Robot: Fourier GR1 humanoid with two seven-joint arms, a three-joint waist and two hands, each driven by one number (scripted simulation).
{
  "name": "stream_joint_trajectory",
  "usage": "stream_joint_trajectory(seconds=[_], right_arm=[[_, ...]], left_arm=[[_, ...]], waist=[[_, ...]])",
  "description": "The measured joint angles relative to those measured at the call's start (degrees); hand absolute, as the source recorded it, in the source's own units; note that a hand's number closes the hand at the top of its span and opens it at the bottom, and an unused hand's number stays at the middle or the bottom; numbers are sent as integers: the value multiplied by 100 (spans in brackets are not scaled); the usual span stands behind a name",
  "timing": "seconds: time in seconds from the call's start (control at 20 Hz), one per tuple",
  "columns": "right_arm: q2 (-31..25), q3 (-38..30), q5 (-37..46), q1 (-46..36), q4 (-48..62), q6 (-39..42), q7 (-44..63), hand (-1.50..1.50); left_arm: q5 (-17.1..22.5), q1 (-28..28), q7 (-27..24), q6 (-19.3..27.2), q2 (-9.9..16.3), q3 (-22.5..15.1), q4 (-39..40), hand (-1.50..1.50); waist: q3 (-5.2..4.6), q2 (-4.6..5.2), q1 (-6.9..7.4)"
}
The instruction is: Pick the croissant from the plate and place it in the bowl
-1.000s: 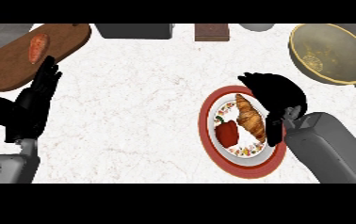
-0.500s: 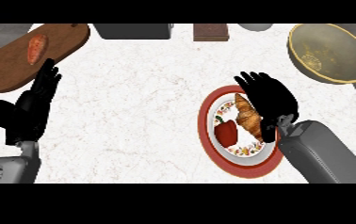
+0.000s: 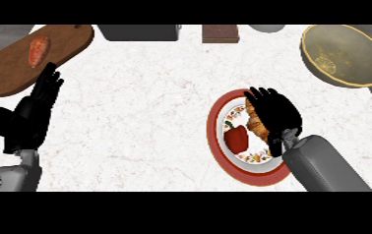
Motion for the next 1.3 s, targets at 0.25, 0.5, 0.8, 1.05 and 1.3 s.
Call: stream_joint_trajectory(seconds=[0.25, 0.5, 0.8, 1.05, 1.3], right_arm=[[150, -169, 364, 107, 297, -238, -297, -150], [370, -337, 727, 162, 546, -433, -460, -150], [728, -572, 858, -269, 1302, -409, -689, 150], [830, -631, 1003, -415, 1748, -768, -1051, 150], [894, -763, 1106, -579, 2162, -1064, -1408, 150]], left_arm=[[-128, -91, 125, -76, -128, 100, -52, 0], [-222, 53, 8, -245, -225, 236, -86, 0], [-342, -122, 87, -295, -317, 295, -4, 0], [-428, -250, 177, -267, -403, 297, 31, 0], [-454, -294, 127, -344, -398, 390, 114, 0]], waist=[[1, 1, -6], [0, 0, -4], [-20, -17, -1], [-62, -61, -11], [-69, -75, -7]])
